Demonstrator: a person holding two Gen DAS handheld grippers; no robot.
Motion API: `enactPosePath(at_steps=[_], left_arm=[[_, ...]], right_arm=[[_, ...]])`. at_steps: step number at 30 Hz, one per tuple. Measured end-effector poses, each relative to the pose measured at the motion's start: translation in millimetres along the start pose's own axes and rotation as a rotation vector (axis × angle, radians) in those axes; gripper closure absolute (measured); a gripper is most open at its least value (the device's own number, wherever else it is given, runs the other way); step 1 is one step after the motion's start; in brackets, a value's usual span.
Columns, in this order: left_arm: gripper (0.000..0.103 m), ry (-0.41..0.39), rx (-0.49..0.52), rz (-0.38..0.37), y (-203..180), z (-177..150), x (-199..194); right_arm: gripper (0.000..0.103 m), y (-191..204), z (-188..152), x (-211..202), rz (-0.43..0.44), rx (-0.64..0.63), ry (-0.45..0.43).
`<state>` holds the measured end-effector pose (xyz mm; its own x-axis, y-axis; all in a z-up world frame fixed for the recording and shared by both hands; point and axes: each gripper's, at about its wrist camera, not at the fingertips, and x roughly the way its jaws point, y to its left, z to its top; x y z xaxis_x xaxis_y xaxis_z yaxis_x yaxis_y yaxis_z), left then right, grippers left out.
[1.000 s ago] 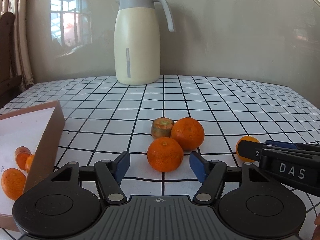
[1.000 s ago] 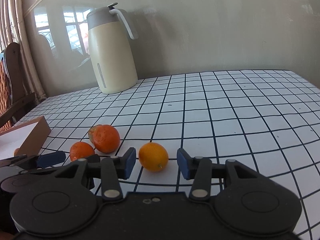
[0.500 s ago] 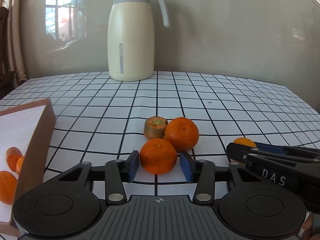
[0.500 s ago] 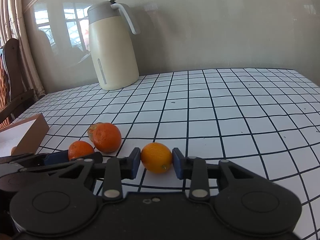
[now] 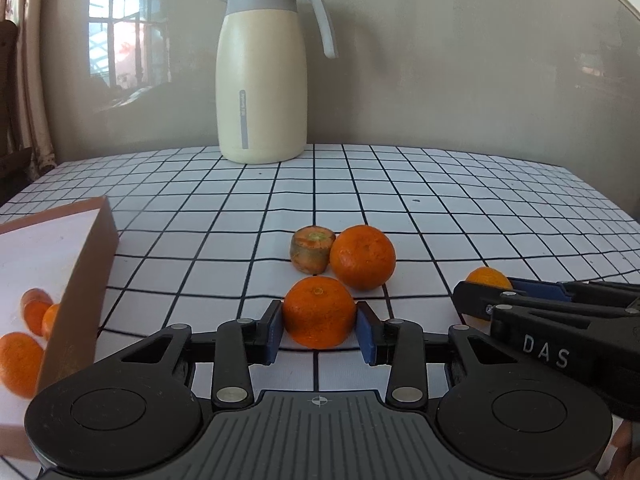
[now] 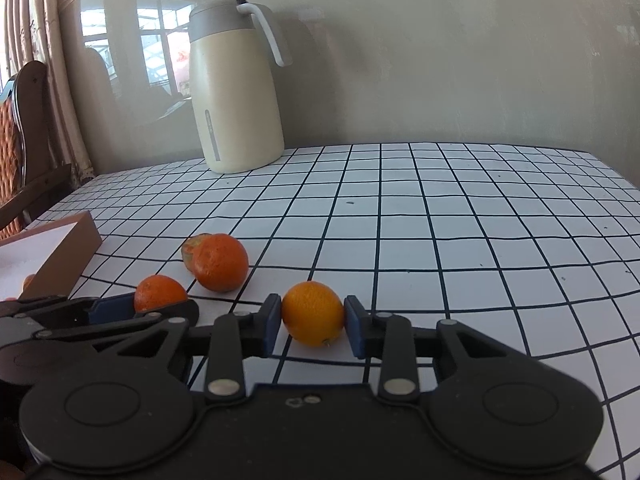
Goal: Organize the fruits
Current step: 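Grasp an orange with the left tool while the right tool grasps another orange, then carry both held oranges toward the brown box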
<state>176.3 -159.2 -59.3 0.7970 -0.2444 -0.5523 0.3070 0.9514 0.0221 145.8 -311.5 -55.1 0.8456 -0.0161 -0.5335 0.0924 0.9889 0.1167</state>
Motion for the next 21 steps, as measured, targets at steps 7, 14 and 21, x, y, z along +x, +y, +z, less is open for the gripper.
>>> enactPosePath(at_steps=[7,14,21], left_arm=[[0.065,-0.012,0.041,0.003,-1.5,-10.9,-15.4],[0.064,-0.018,0.042,0.013,-2.6,-10.2,-14.1],[0.065,-0.031,0.029,0.01,-2.1,-13.1,-13.5]], right_arm=[[0.078,1.0,-5.7,-11.4,0.016,-0.009,0.001],[0.078,-0.7,-4.5,-7.3,0.023,0.005,-0.001],[0.078,1.3,-8.5,-9.3,0.019,-0.01,-0.004]])
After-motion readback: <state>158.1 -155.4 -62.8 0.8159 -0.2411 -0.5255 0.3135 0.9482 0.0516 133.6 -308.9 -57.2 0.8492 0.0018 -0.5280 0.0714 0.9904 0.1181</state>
